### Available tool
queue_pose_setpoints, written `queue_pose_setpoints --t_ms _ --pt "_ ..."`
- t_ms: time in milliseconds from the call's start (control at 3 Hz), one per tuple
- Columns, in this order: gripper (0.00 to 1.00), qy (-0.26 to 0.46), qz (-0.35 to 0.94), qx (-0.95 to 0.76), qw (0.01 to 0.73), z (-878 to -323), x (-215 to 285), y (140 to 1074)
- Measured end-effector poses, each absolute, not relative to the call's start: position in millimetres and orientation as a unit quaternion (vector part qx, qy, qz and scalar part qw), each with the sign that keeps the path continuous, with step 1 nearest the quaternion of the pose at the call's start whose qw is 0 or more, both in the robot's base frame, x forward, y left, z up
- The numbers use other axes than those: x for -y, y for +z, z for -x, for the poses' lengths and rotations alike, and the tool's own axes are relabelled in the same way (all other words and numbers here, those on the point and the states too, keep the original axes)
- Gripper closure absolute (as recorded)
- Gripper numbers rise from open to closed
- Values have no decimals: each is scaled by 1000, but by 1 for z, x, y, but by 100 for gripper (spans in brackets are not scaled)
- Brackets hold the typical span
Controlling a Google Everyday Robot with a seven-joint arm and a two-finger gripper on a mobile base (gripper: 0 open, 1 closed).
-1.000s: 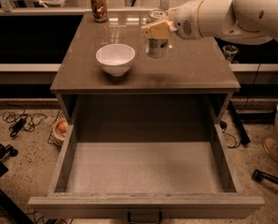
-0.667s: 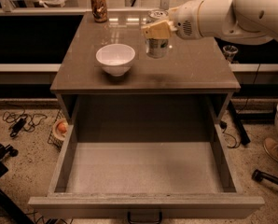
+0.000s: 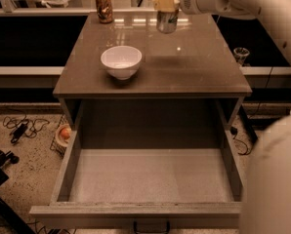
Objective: Pick 7up can from top drawer and place on counter
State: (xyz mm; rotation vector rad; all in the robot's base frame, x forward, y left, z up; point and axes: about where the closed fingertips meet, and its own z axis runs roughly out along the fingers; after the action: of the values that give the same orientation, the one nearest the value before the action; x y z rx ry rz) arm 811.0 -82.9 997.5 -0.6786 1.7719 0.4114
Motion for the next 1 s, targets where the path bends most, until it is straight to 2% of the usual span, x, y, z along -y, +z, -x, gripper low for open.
queue_pose_setpoints --t_ms 333,667,1000 --pt "100 140 238 -765 582 -865 116 999" --pt "100 115 206 -764 601 -891 145 992" --pt "100 104 198 -765 604 -904 152 963"
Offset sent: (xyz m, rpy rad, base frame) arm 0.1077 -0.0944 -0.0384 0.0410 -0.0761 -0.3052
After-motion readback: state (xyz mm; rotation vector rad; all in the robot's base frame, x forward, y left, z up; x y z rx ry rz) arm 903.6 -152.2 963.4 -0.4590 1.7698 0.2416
